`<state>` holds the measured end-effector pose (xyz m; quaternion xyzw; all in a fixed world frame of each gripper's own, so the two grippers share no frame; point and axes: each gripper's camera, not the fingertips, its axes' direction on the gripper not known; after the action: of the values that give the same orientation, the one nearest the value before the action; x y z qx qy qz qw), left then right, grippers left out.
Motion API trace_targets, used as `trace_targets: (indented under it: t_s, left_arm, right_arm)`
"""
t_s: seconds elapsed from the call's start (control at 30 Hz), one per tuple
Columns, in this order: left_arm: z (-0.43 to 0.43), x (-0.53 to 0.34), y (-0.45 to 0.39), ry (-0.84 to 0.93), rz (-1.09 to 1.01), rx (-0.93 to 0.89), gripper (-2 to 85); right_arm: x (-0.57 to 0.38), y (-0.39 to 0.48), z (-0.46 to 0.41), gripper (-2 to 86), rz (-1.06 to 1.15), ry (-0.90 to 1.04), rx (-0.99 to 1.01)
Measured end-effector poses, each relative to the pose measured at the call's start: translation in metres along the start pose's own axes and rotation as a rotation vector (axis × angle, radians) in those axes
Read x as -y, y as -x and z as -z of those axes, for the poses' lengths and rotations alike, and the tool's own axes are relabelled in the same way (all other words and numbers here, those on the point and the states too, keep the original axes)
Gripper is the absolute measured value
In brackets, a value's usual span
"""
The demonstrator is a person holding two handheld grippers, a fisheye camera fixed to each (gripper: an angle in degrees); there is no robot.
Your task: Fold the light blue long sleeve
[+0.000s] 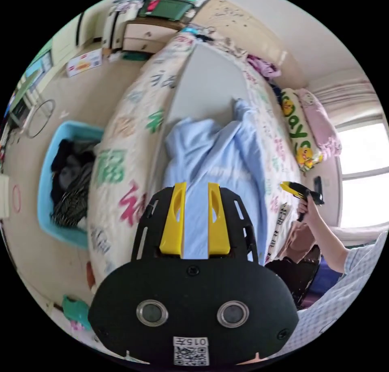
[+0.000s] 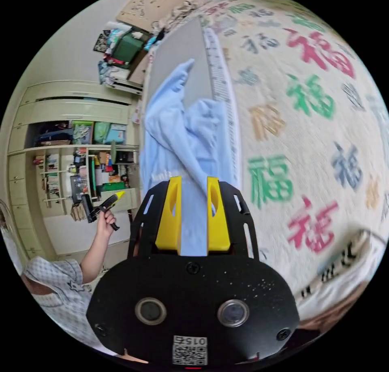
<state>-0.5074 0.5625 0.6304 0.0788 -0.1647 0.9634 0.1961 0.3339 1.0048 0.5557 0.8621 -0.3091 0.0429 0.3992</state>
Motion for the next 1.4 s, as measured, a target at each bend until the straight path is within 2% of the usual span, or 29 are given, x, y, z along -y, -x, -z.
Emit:
trace_targets:
  t_s: [0.1,0.27,0.37,0.63,0.73,0.83,0.9,1.0,1.1,1.17,1.27,1.4]
  left_arm:
    - [-0.045,0.081,-0.053,-0.038,-0.112,-0.086,8.6]
    - [-0.133,0.167,-0.115,0.059,-0.232,-0.006,6.6]
    - [-0.163,0.172,-0.122,0.126,-0.270,-0.065,1.8]
    - [-0.143,0.116,-0.144,0.060,-0.412,-0.124,0.1]
    - [-0.141,0.108,-0.142,0.053,-0.409,-0.126,0.2]
    - [-0.139,0.112,-0.140,0.043,-0.386,-0.154,0.7]
    - [-0.136,0.117,-0.141,0.035,-0.369,-0.159,1.4]
    - [-0.120,0.125,-0.145,-0.005,-0.356,-0.163,3.8]
    - [-0.104,0.137,-0.156,-0.051,-0.358,-0.160,6.4]
    - [-0.098,0.155,-0.177,-0.074,-0.405,-0.131,8.5]
    - [-0.103,0.188,-0.218,-0.068,-0.489,-0.154,10.7]
    - [-0.135,0.212,-0.301,0.037,-0.679,-0.196,12.4]
  right_arm:
    - [0.080,0.042,-0.030,9.9,0.066,-0.027,0.110]
    - [0.163,0.096,-0.070,10.9,0.048,-0.043,0.130]
    - [0.193,0.098,-0.074,11.8,-0.017,-0.071,0.056]
    - [0.251,0.089,-0.080,13.3,-0.110,-0.097,-0.170]
    - [0.258,0.088,-0.086,8.8,-0.106,-0.070,-0.061]
    - [0.255,0.098,-0.086,4.7,-0.091,-0.006,-0.040]
    - [0.242,0.107,-0.061,4.2,-0.033,-0.048,0.013]
    - [0.206,0.108,0.022,4.0,0.054,-0.146,0.039]
    - [0.143,0.081,0.140,4.0,0.049,-0.289,0.039]
    - [0.073,0.047,0.230,4.0,-0.029,-0.393,0.009]
    - [-0.022,0.004,0.316,4.0,-0.180,-0.473,-0.095]
    - [-0.117,-0.049,0.376,4.0,-0.354,-0.535,-0.219]
